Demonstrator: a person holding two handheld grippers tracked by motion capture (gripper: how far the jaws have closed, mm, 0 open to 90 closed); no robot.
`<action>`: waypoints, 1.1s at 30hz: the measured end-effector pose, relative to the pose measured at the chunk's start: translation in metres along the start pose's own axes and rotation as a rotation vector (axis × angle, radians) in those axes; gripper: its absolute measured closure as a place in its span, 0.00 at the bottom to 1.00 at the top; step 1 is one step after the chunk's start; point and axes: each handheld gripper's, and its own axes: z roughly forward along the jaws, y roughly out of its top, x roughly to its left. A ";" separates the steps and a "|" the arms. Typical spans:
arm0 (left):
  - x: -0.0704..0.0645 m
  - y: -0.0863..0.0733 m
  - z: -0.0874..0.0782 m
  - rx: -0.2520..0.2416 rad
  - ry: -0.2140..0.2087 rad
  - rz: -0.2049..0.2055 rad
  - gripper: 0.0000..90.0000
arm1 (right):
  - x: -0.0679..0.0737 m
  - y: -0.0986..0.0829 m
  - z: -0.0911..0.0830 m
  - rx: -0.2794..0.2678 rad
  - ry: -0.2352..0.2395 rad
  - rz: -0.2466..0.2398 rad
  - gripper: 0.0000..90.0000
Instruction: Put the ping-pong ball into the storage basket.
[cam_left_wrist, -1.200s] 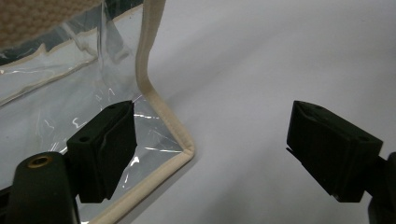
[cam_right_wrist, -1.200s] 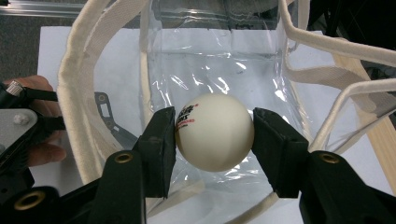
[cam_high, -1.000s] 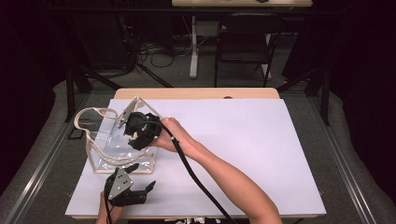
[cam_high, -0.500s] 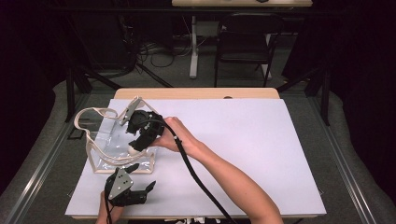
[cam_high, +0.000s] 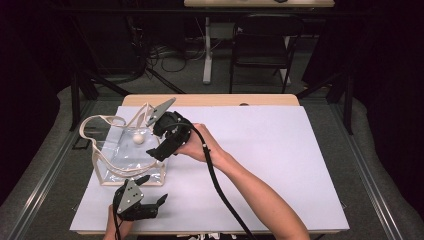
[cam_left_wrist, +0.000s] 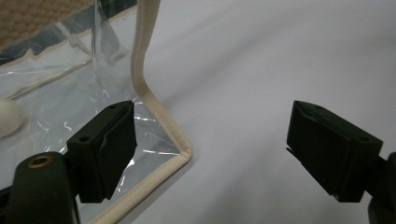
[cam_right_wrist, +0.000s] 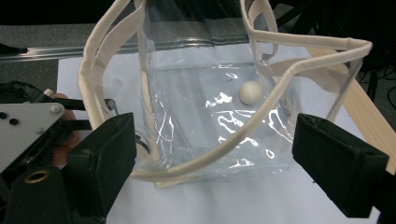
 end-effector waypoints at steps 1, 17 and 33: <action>0.000 0.000 0.000 0.001 0.000 0.001 0.18 | -0.001 -0.001 -0.002 -0.003 -0.002 -0.001 0.14; -0.002 0.001 0.000 0.005 0.001 0.003 0.18 | -0.015 -0.034 -0.026 0.002 -0.058 0.055 0.09; -0.002 -0.001 -0.002 0.004 0.001 0.003 0.18 | -0.027 -0.078 -0.034 0.039 -0.115 0.105 0.05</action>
